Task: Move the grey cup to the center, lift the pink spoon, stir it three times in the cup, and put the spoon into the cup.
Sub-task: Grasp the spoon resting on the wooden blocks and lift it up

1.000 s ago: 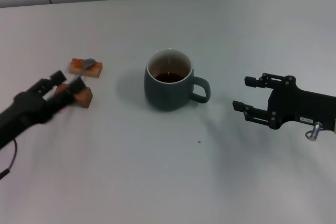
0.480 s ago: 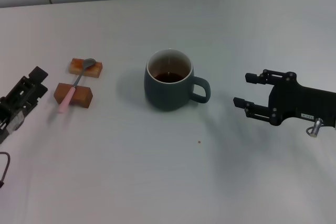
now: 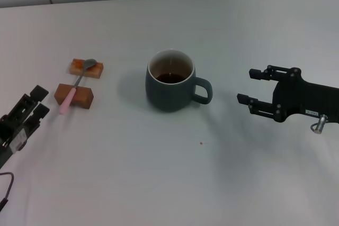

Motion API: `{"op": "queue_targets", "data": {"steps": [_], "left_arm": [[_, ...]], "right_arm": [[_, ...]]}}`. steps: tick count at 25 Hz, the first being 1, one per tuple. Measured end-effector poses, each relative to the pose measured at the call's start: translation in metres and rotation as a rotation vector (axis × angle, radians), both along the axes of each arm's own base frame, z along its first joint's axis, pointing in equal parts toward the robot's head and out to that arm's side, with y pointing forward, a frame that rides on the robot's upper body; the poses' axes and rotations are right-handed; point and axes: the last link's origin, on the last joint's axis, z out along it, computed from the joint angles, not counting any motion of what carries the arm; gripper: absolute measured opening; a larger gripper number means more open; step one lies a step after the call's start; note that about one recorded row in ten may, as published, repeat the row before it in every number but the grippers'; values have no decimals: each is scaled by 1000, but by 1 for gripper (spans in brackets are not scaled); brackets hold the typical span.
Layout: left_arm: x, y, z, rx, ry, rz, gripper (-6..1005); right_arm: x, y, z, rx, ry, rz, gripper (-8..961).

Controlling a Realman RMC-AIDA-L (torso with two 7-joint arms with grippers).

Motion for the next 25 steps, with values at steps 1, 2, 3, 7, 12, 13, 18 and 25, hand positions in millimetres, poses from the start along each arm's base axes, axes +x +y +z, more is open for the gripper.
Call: {"op": "queue_targets", "data": {"steps": [1, 2, 3, 7, 12, 13, 18, 25], "left_arm": [[0, 0, 0, 0, 0, 0, 832], [0, 0, 0, 0, 0, 0, 832], [0, 0, 0, 0, 0, 0, 832], [-11, -4, -8, -38, -9, 96, 832], [-9, -3, -13, -65, -54, 119, 832], [-9, -3, -15, -71, -63, 123, 832], [-6, -2, -20, -92, -91, 134, 831], [-4, 3, -24, -106, -135, 164, 831]], "right_arm": [[0, 0, 0, 0, 0, 1, 643], [0, 0, 0, 1, 0, 2, 643], [0, 0, 0, 1, 0, 2, 643], [-1, 1, 0, 1, -1, 3, 642], [-1, 1, 1, 2, -3, 4, 642], [-1, 1, 1, 2, -3, 4, 642], [-1, 1, 1, 3, -3, 4, 642], [0, 0, 1, 2, -2, 2, 642]]}}
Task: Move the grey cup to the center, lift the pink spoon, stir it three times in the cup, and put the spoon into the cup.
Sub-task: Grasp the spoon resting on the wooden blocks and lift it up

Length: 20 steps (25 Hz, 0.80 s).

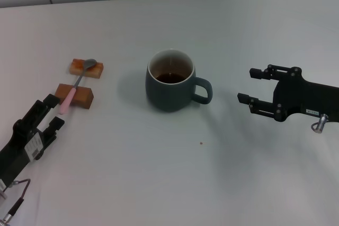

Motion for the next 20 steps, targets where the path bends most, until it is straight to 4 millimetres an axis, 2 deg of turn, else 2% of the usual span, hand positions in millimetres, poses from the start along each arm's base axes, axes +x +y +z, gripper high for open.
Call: {"op": "queue_targets", "data": {"steps": [20], "left_arm": [[4, 10, -7, -3, -72, 58, 829]], "right_arm": [[-1, 1, 0, -1, 2, 4, 643]]}}
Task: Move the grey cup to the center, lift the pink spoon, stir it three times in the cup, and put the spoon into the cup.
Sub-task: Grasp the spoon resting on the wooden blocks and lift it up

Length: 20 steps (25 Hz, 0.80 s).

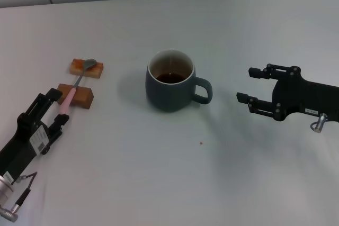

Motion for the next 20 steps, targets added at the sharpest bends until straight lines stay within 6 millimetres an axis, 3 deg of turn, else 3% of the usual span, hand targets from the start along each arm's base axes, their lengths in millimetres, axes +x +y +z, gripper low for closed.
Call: {"op": "queue_targets", "data": {"steps": [20], "left_arm": [[6, 13, -8, 8, -12, 27, 828]], "right_arm": [[0, -1, 0, 2, 6, -2, 643]]}}
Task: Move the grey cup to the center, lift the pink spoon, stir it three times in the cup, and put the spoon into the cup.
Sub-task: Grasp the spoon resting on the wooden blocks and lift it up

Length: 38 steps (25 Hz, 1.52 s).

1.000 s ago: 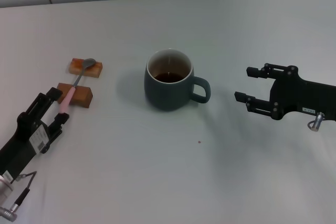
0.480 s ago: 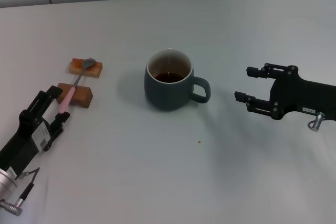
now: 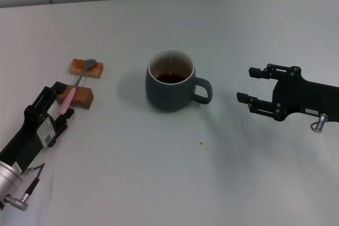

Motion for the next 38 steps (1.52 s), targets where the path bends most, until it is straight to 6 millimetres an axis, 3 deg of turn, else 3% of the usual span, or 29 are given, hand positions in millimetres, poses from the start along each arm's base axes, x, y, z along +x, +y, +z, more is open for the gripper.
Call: {"op": "queue_targets", "data": {"steps": [12, 28, 38], "left_arm": [[1, 5, 0, 3, 5, 1, 827], [2, 6, -6, -15, -2, 28, 656], [1, 6, -9, -26, -13, 41, 478]], "right_arm": [[1, -1, 1, 5, 4, -7, 643], [2, -2, 1, 7, 8, -9, 643], [2, -2, 1, 7, 9, -8, 643]]}}
